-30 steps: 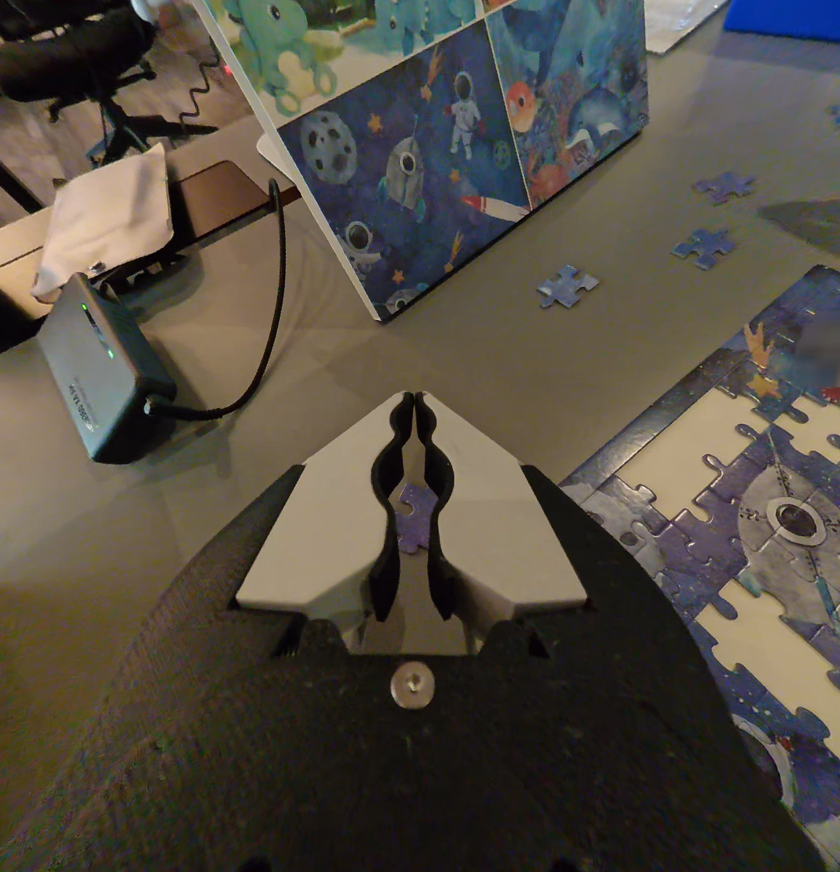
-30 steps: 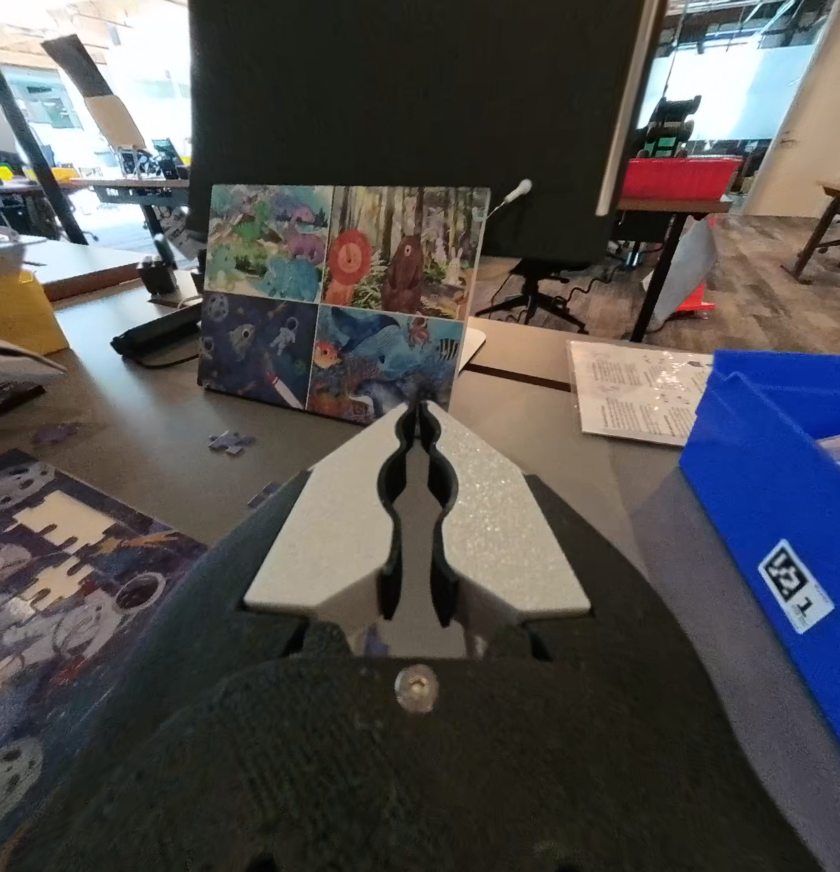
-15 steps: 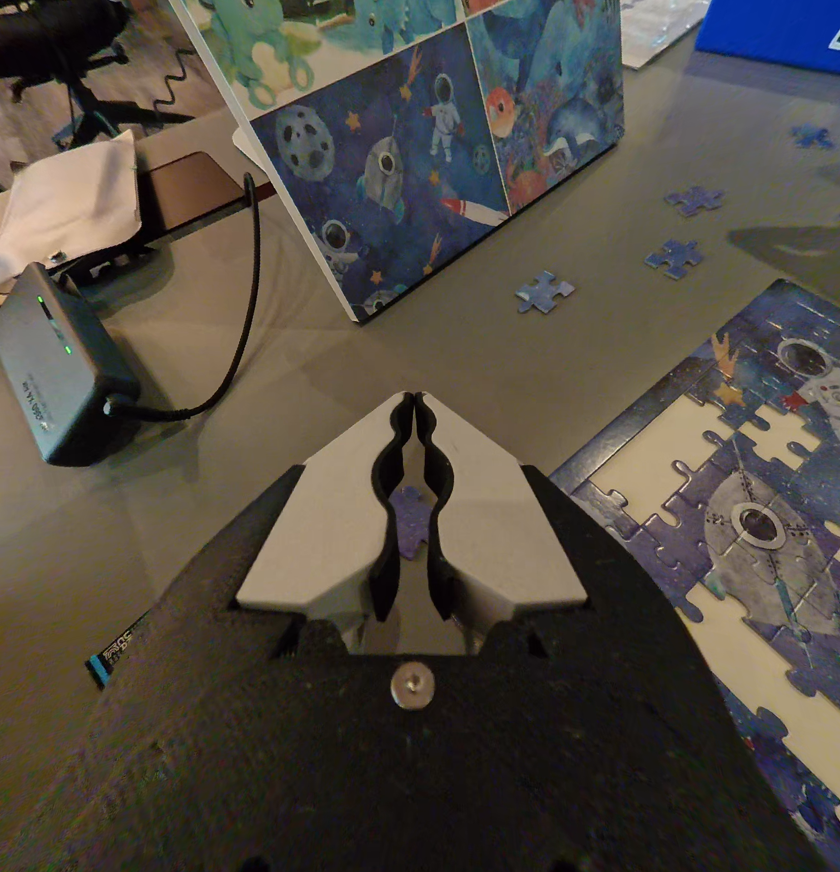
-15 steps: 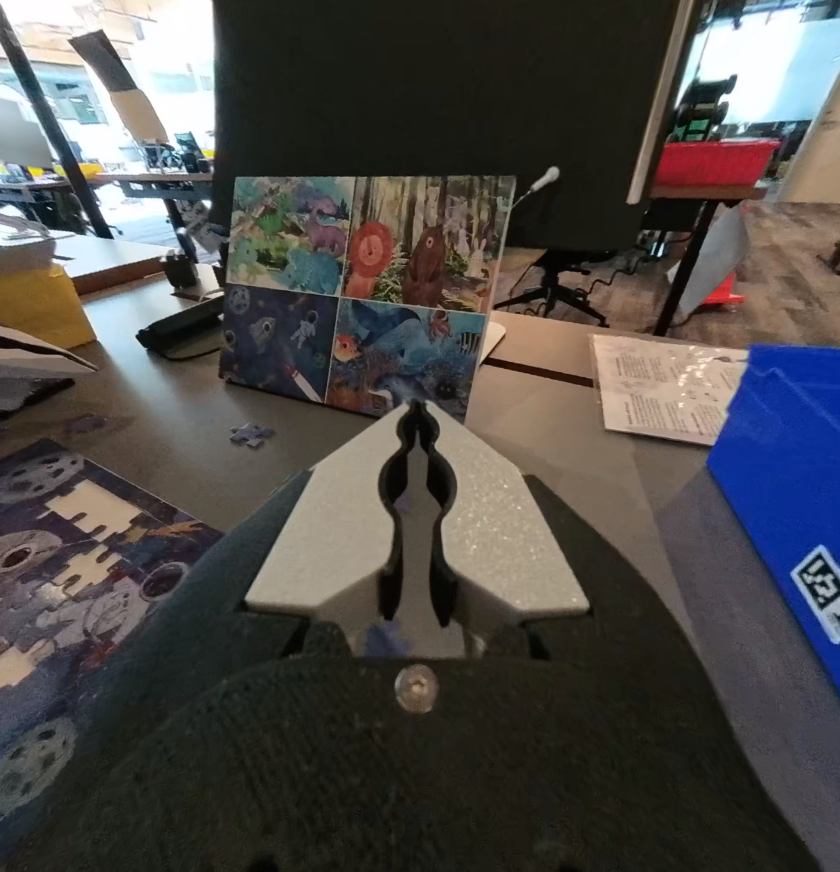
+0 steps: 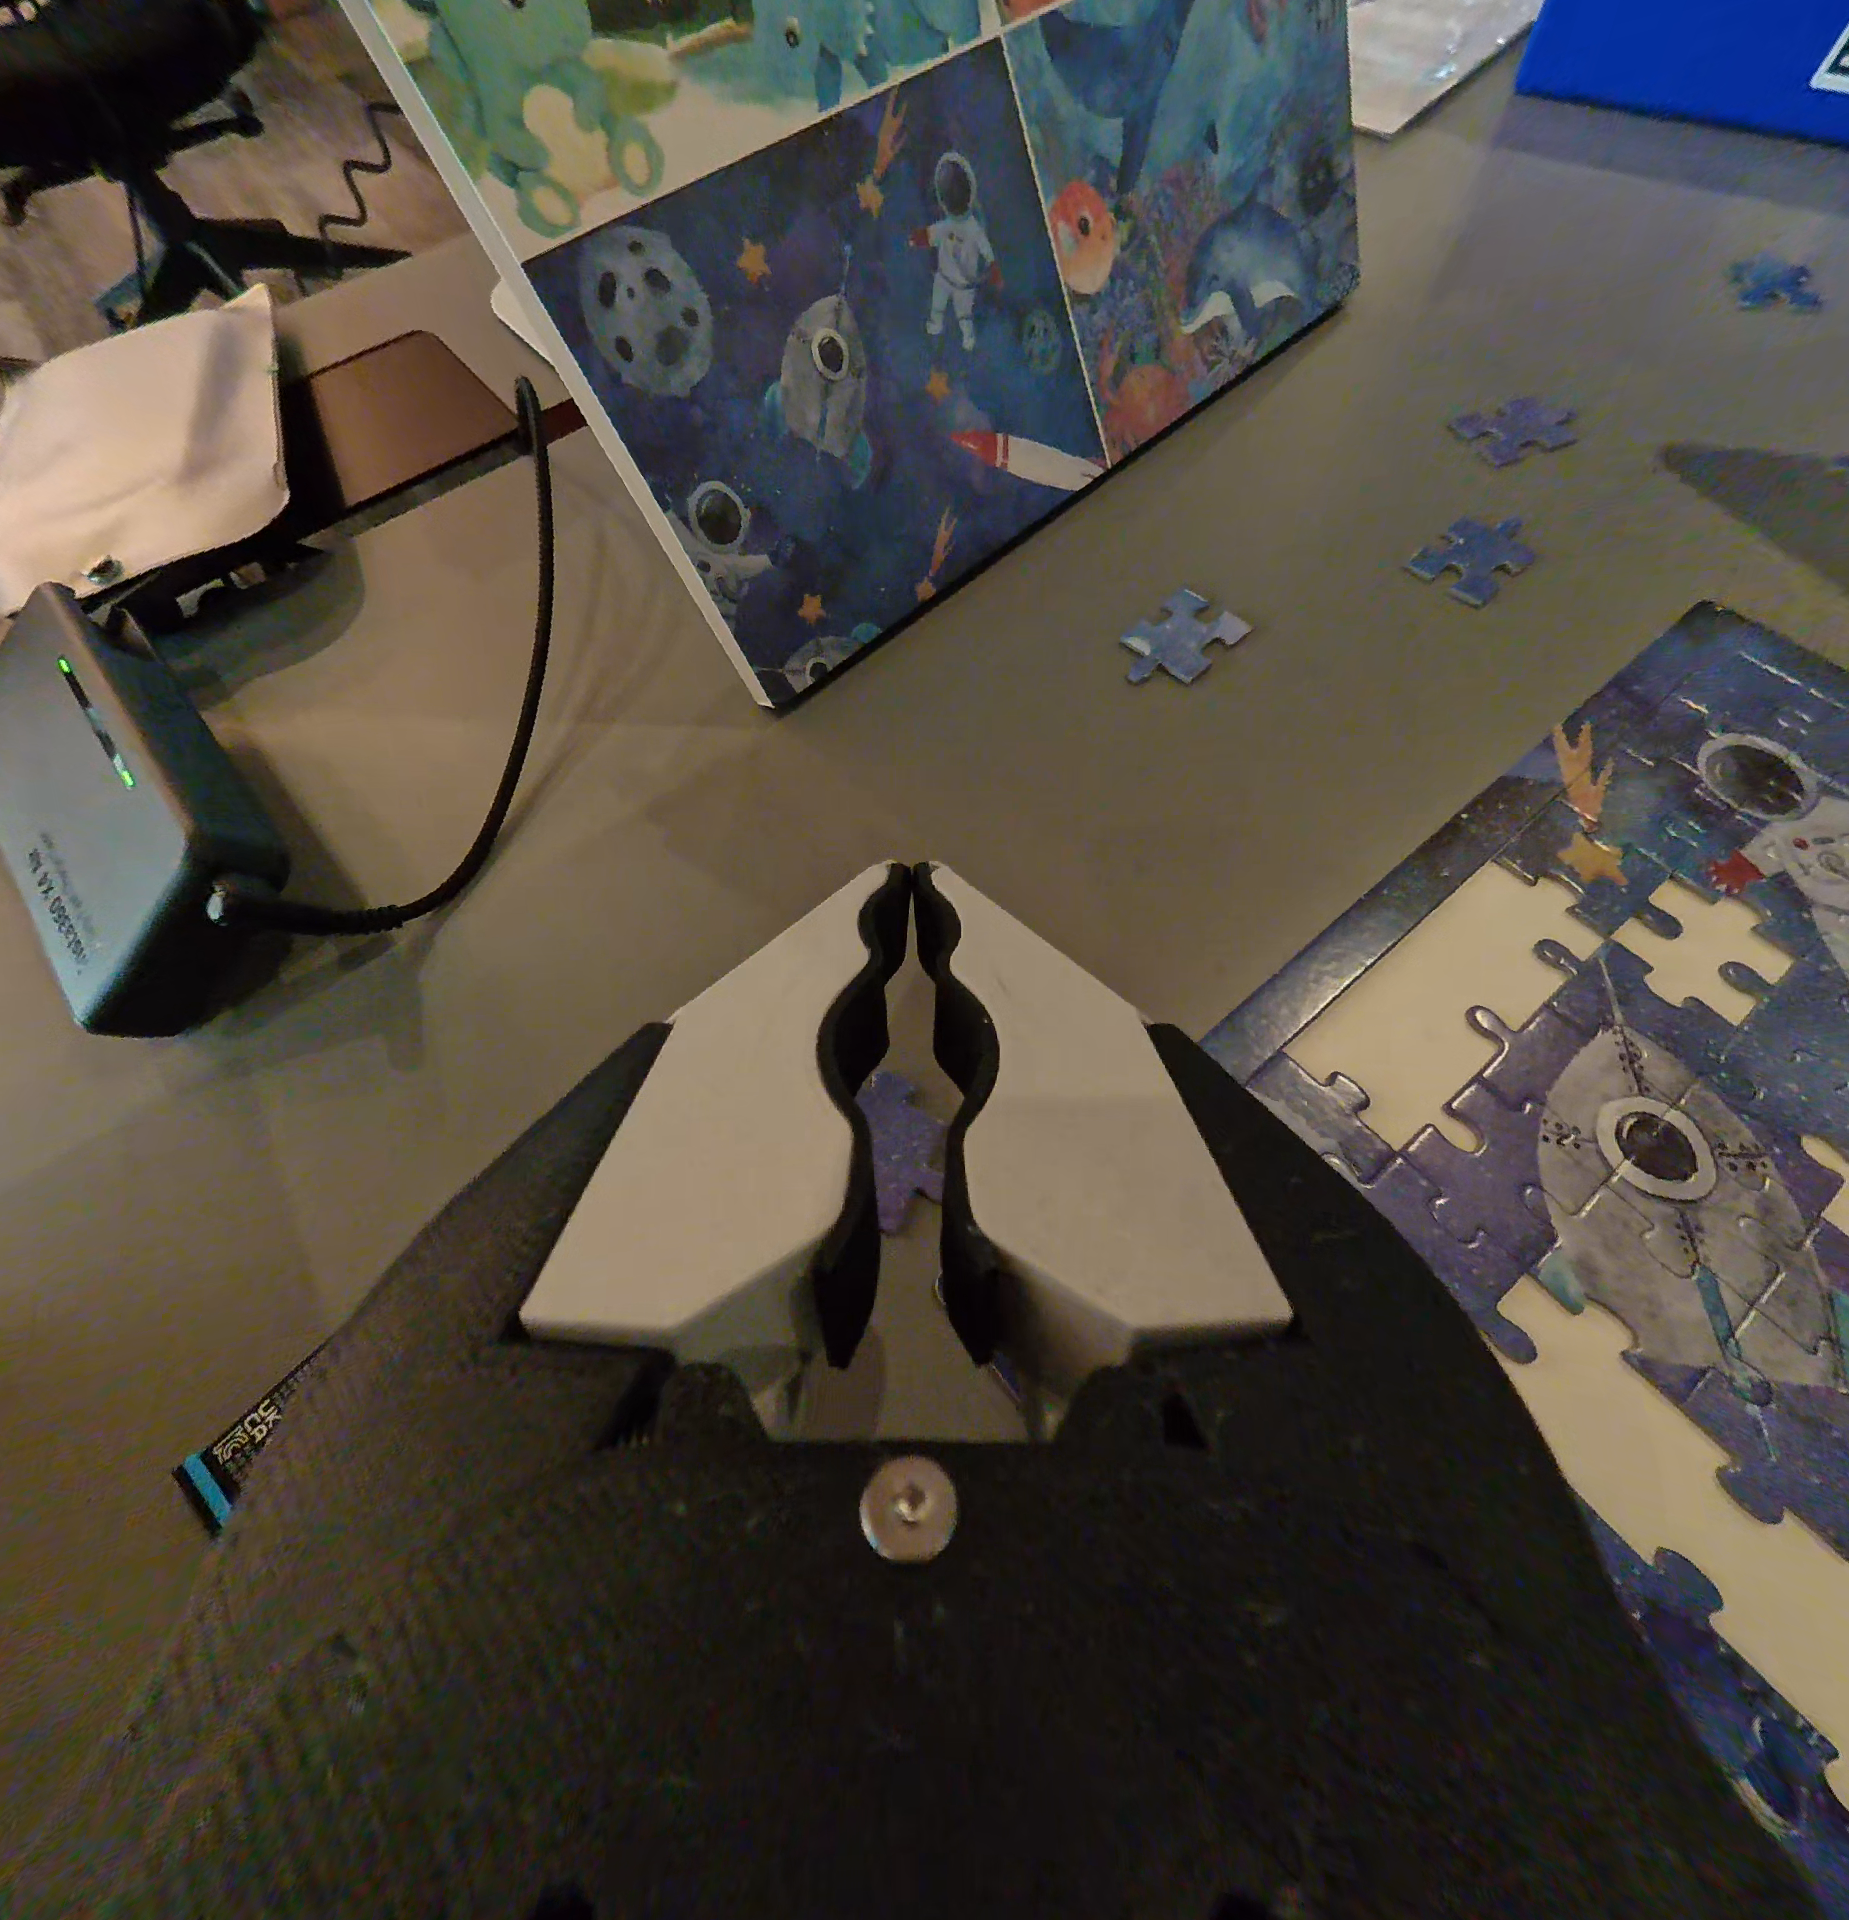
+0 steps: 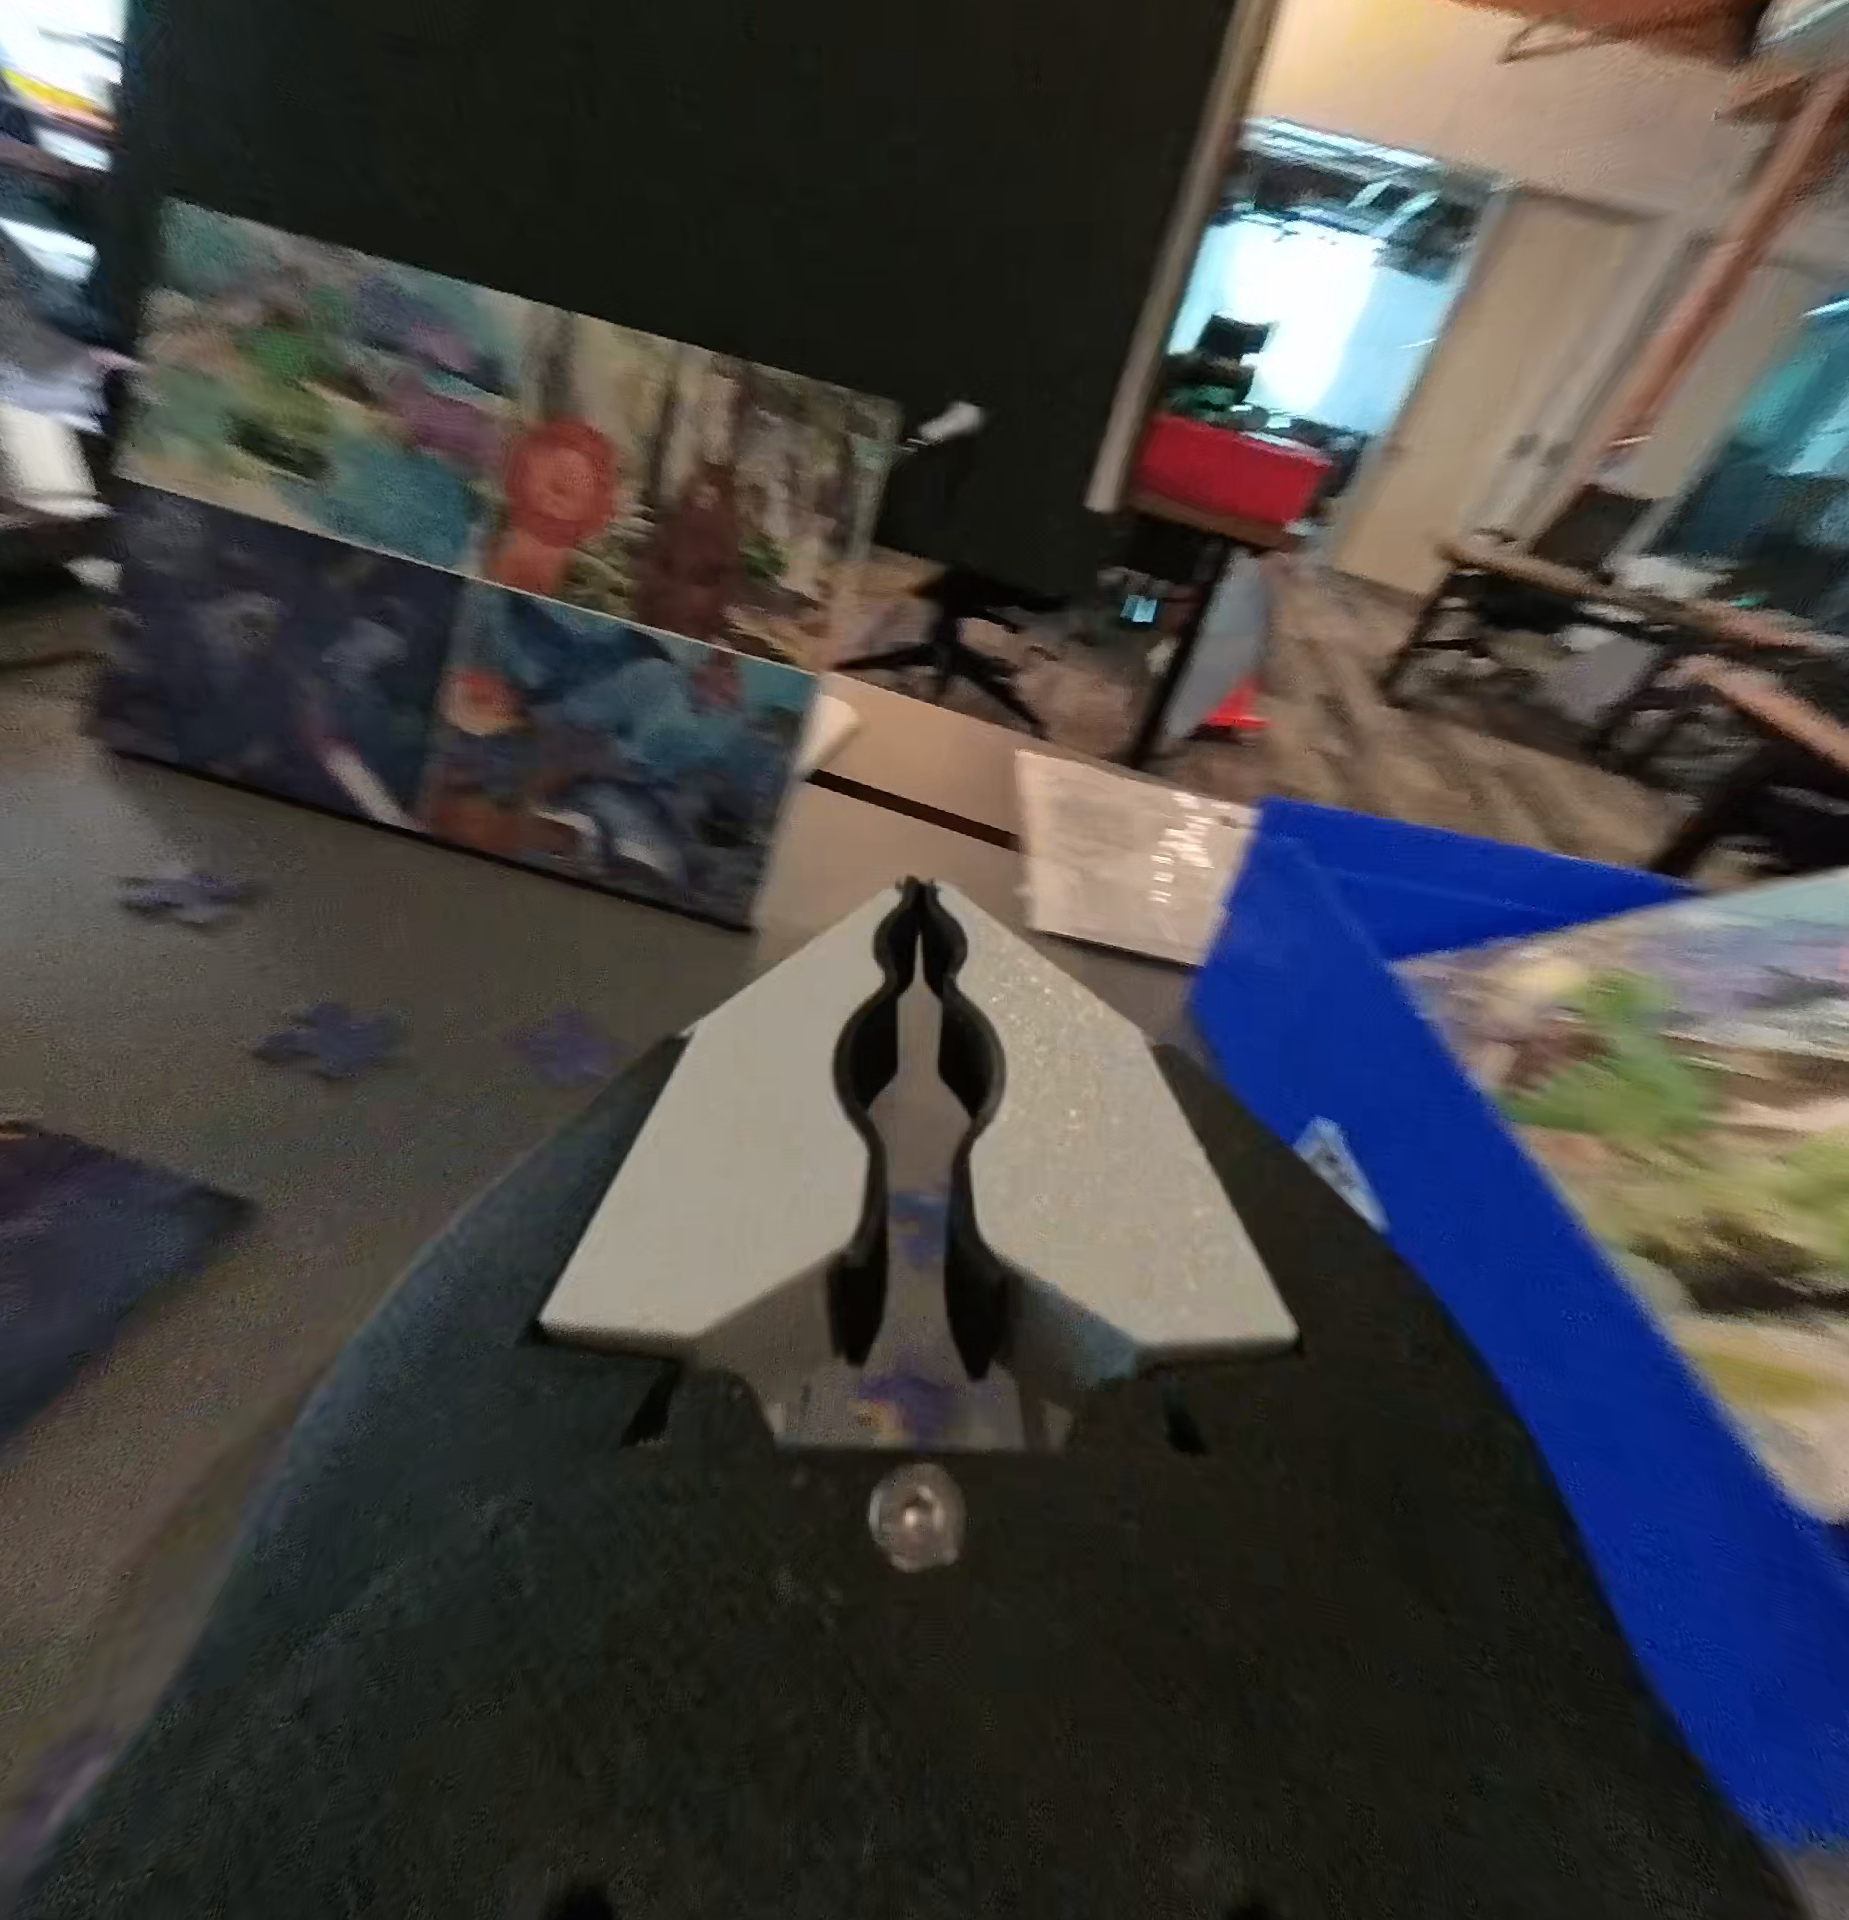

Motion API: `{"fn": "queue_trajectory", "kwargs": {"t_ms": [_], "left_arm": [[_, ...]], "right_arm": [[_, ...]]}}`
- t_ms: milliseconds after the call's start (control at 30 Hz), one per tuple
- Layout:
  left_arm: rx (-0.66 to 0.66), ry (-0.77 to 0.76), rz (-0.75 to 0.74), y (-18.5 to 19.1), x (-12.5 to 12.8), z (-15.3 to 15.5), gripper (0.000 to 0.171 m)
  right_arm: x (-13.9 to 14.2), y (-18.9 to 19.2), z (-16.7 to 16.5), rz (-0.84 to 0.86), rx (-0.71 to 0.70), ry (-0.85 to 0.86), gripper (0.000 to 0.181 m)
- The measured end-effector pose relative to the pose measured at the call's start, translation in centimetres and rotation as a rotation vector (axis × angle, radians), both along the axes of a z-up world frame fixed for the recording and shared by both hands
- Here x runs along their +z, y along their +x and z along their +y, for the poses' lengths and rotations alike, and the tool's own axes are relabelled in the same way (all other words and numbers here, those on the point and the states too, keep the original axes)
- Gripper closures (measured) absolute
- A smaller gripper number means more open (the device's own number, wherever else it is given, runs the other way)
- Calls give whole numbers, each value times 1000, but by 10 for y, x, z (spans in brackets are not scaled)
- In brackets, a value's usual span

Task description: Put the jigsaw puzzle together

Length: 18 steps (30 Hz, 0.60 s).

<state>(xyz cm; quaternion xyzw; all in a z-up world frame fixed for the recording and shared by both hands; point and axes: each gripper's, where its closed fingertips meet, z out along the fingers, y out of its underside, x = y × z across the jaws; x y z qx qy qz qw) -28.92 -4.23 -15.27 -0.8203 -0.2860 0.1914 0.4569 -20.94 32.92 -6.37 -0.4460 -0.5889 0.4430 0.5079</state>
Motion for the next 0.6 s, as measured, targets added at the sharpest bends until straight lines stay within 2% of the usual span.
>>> {"fn": "queue_trajectory", "kwargs": {"t_ms": [67,133,233,433,600], "left_arm": [[-4,11,-1,1,2,1,171],[-10,20,-1,2,3,2,171],[-20,8,-1,4,1,5,171],[-19,-13,5,3,-1,5,171],[-20,-13,4,3,-2,5,171]], "right_arm": [[-1,9,35,24,-110,22,181],[-1,16,49,39,-103,-105,181],[5,18,43,74,-1,-270,181],[-1,12,32,38,7,-199,181],[-2,11,28,31,34,-220,181]]}}
